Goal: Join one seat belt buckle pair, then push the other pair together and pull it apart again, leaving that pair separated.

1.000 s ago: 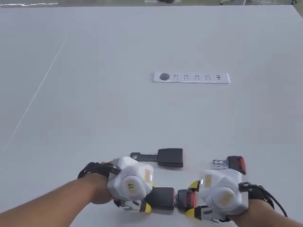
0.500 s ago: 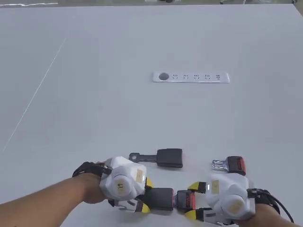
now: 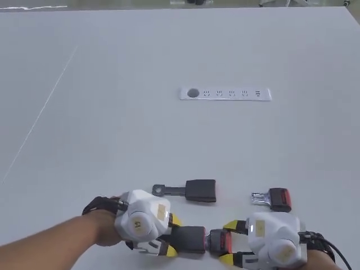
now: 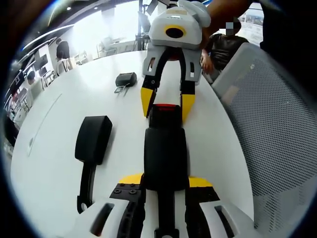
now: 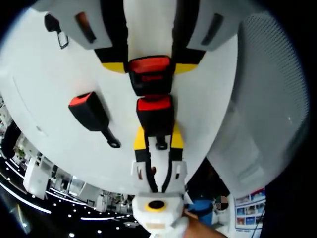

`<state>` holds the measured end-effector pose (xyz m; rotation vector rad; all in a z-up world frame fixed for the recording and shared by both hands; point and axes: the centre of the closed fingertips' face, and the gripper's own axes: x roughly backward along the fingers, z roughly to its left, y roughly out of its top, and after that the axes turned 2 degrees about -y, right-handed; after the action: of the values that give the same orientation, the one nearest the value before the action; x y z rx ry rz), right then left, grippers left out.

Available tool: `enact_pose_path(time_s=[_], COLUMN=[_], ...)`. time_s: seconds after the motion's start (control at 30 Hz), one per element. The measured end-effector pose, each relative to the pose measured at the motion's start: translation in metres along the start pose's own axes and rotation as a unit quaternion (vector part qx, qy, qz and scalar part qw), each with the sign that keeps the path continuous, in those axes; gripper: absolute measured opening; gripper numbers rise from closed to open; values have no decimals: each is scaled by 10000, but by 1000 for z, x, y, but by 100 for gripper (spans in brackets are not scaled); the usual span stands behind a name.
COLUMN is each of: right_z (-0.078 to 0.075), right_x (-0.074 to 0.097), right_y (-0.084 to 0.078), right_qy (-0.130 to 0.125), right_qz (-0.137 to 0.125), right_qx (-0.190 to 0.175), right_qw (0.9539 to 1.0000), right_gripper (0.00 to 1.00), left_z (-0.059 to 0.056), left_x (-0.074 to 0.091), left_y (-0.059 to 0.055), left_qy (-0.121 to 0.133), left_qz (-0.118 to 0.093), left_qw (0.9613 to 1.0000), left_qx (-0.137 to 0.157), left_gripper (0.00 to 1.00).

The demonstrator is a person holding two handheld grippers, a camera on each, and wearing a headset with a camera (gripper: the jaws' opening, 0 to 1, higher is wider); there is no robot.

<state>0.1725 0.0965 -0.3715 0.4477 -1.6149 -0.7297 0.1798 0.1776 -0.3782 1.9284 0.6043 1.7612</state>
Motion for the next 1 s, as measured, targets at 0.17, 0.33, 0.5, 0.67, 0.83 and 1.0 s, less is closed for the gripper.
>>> enact_pose_path(time_s=[0.17,0.33,0.5,0.67,0.83,1.0], right_z=[0,0,1,2,2,-3], right_x=[0,0,-1,-1,-2,3], right_y=[0,0,1,2,3,21], right_qy=[9,10,-24,-37,-95,-324], right_qz=[-42,-54,78,199,377,-33], right_qx=[-29,-76,-41,-18,-67,-481], right_qw=[10000,10000,10000,9998,9992,9983], right_gripper=[33,33,34,35,37,59], left_z=[-1,-2,-3,-6,-5,-9], left_x=[1,1,1,0,0,3], left_y=[1,2,4,5,7,12], left_qy=[-27,-1,7,62,263,461], left_qz=[-7,-20,79,230,411,334], left_qw=[10000,10000,10000,9997,9987,9984], left_qx=[-13,-3,-34,-91,-116,43], left_gripper=[31,31,31,32,33,61])
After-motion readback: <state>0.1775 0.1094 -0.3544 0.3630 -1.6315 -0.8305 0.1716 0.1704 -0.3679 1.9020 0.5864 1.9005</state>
